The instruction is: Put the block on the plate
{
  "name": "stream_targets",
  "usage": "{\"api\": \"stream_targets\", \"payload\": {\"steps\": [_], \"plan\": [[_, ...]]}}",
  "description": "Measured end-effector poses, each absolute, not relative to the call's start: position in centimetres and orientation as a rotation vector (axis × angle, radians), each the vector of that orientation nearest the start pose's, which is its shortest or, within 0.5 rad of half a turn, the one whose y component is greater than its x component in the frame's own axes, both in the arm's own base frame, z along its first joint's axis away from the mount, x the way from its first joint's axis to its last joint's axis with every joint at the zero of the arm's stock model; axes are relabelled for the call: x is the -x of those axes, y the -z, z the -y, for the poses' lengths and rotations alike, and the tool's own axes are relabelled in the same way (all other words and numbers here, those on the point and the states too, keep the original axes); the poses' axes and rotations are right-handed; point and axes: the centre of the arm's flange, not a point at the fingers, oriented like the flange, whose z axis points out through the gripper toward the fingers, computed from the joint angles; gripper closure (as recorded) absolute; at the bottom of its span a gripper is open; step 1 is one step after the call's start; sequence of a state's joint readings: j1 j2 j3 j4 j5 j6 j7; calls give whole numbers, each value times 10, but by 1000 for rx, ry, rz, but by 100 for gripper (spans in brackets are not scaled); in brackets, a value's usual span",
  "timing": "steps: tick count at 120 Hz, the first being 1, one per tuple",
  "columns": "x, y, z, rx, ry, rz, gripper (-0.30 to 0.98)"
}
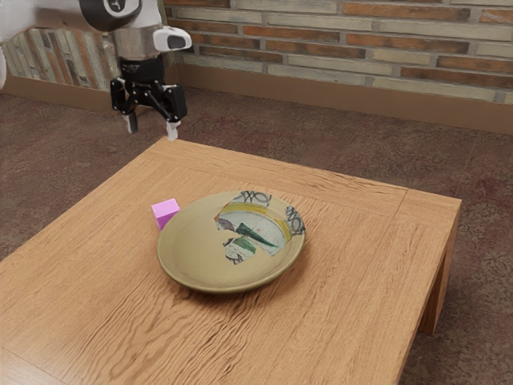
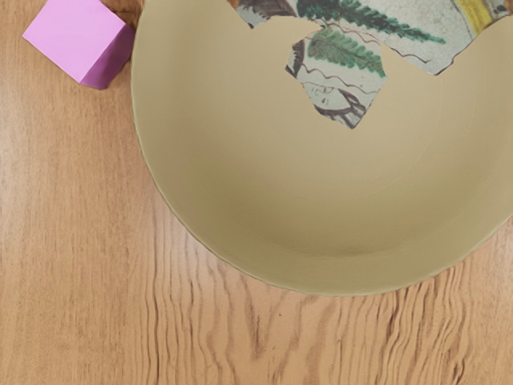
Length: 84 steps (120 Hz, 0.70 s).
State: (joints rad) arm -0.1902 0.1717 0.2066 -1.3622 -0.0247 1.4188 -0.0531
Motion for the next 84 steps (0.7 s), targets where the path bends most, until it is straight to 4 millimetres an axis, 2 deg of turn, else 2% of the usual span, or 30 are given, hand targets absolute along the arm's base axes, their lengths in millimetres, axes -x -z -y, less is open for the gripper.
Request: {"api": "stream_targets", "payload": {"steps": [22, 33, 44, 62, 71, 84], "plan": [[-596, -610, 1, 3122, -141, 116, 0], [-602, -605, -16, 3120, -125, 275, 0], [-621, -577, -43, 3095, -163, 479, 0], [-649, -520, -60, 3037, -212, 743, 0], [-655, -509, -63, 3015, -210, 845, 0], [-659, -507, -64, 2993, -181, 959, 0]]}}
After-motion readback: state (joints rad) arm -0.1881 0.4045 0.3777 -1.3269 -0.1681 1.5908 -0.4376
